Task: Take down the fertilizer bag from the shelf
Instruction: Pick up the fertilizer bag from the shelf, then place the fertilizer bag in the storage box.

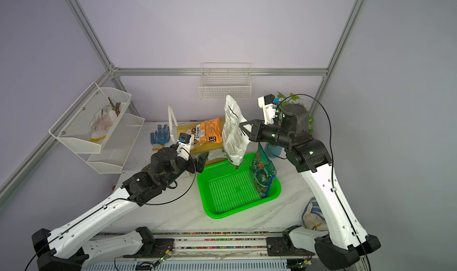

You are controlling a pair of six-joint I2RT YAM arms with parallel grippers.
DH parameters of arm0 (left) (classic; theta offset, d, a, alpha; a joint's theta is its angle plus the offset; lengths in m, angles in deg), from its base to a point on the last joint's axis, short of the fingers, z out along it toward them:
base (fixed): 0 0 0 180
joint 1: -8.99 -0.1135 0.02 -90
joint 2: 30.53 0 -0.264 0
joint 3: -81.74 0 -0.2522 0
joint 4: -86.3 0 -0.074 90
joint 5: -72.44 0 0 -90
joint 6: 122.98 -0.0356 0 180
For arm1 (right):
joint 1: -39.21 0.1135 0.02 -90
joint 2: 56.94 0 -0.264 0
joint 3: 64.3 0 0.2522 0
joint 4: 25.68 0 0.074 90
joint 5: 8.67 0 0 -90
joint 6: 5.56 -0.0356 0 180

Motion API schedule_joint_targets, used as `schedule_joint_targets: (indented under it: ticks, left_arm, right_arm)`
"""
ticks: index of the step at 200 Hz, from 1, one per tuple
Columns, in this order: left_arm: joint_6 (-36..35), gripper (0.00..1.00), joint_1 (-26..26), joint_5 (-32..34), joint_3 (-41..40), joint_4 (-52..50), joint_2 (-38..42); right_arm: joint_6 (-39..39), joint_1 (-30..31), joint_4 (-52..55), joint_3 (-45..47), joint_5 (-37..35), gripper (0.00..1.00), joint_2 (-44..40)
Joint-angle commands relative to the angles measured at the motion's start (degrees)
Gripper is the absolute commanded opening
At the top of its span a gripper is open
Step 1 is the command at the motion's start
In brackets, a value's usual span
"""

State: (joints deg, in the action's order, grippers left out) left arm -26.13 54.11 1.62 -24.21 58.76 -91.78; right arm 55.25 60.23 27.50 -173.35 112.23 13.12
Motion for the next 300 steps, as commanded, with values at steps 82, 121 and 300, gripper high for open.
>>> schedule_joint_targets:
  ticks: [82, 121, 300]
  left_arm:
    - [0.6, 1.0, 0.3, -2.1, -0.5, -0.2, -1.5]
    - [0.7, 1.0, 0.3, -2.1, -0.5, -0.2, -1.4]
    - [1.9, 1.0, 0.3, -2.1, -1.3, -0.2, -1.1]
  right_arm:
    - [0.4, 0.3, -9.4, 3.4, 0.6, 0.0, -8.6]
    - [1.1, 0.2, -8.5, 4.0, 0.0, 0.0, -9.5]
    - [3.4, 0.2, -8.8, 7.4, 0.1, 0.0, -12.0]
